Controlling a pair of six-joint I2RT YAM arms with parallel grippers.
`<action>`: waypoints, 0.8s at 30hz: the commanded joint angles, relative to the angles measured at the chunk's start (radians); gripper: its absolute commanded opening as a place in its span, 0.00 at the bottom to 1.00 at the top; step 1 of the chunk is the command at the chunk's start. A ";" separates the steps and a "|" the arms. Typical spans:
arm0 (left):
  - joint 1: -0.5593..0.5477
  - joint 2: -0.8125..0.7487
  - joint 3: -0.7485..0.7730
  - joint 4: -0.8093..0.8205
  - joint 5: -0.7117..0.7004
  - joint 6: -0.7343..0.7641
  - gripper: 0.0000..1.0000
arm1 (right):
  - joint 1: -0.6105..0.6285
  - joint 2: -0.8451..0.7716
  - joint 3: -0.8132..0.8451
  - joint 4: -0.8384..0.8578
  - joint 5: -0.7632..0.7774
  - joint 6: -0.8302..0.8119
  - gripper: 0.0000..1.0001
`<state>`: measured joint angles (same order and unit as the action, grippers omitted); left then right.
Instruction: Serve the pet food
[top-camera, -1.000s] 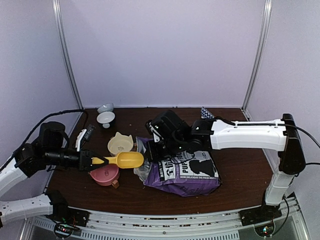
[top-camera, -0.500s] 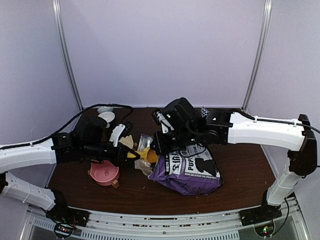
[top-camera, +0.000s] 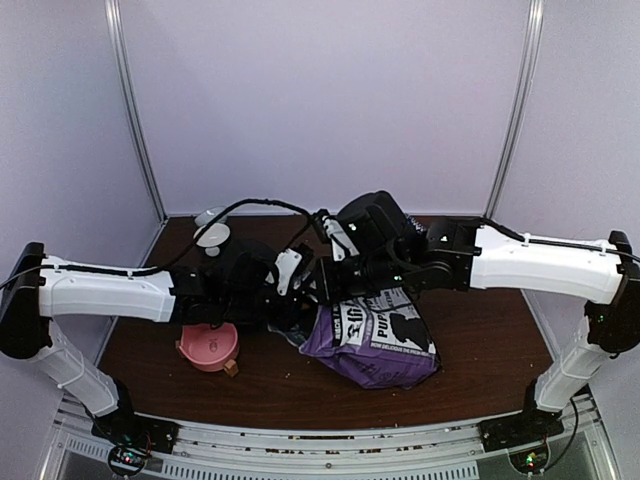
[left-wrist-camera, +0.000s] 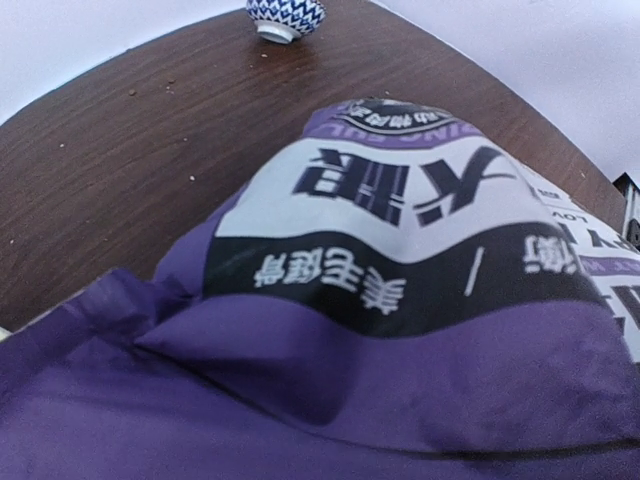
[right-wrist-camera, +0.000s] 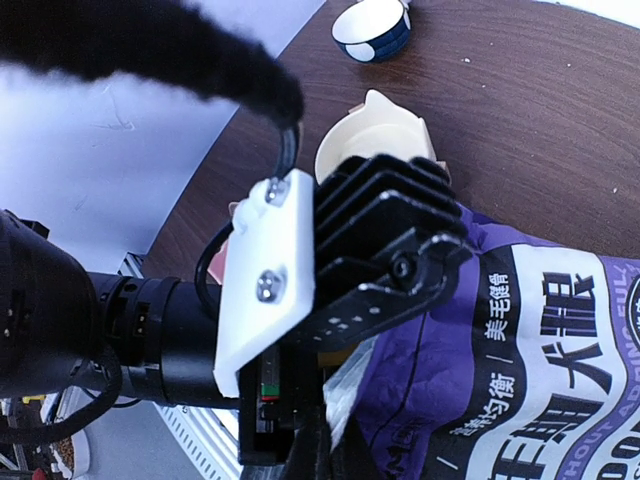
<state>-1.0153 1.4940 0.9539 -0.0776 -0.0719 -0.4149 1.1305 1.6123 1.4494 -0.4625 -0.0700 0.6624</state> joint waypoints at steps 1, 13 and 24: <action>0.011 0.023 0.004 -0.033 0.212 0.113 0.08 | -0.012 -0.066 -0.017 0.096 -0.058 0.010 0.00; 0.001 0.084 0.060 -0.125 0.711 0.225 0.06 | -0.050 -0.086 -0.059 0.112 -0.085 0.035 0.00; 0.009 0.045 0.073 -0.050 0.891 0.104 0.06 | -0.070 -0.108 -0.092 0.099 -0.082 0.066 0.00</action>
<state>-0.9611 1.5642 1.0004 -0.1658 0.5774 -0.3000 1.0988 1.5406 1.3605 -0.4835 -0.2058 0.7086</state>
